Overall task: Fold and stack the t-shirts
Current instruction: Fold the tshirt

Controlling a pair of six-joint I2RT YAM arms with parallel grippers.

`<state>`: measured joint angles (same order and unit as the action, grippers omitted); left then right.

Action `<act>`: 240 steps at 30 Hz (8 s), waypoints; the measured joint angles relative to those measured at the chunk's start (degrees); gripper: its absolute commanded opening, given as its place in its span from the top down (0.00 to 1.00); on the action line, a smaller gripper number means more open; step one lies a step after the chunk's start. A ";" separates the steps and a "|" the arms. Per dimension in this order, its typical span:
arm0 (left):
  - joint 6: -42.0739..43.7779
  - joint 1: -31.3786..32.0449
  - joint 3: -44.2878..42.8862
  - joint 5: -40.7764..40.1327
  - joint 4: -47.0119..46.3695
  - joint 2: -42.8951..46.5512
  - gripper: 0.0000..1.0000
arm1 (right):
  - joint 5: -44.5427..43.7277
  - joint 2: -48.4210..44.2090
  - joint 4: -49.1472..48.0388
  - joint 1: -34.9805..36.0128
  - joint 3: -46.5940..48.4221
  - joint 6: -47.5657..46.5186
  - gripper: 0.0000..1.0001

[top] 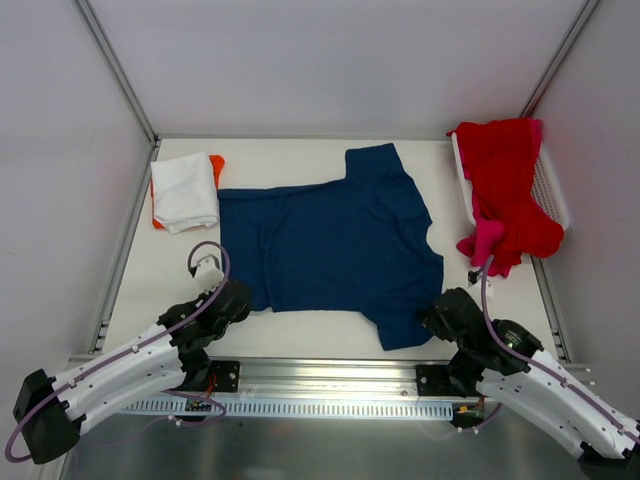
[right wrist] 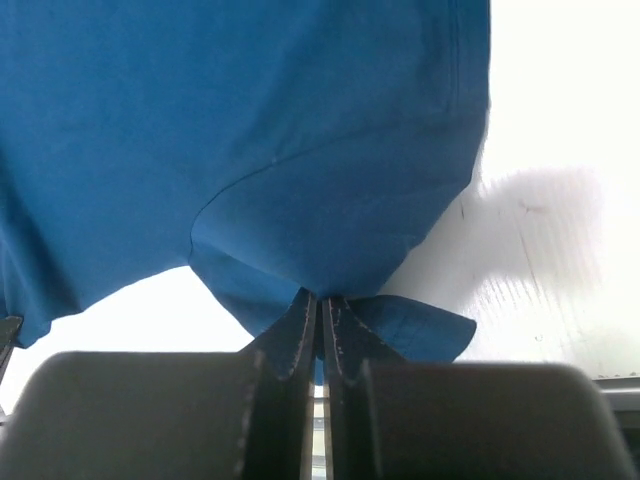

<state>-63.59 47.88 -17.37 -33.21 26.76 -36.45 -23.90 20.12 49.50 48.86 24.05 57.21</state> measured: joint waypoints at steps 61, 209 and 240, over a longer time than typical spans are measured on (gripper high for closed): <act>20.59 -21.07 -12.63 -4.04 -8.17 -18.82 1.00 | -5.55 60.83 -24.24 -14.93 36.35 -31.91 0.99; 24.35 -34.49 -20.20 10.21 -14.10 -43.50 1.00 | 30.64 68.30 -55.19 -41.35 14.51 -32.15 1.00; 23.61 -34.47 -24.72 10.19 0.61 -12.17 0.01 | 15.04 32.52 -30.08 -43.50 16.09 -34.32 0.01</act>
<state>-39.99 13.41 -42.09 -23.03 27.38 -48.62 -8.86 52.64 19.42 5.37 40.14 22.90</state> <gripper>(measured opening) 0.990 0.984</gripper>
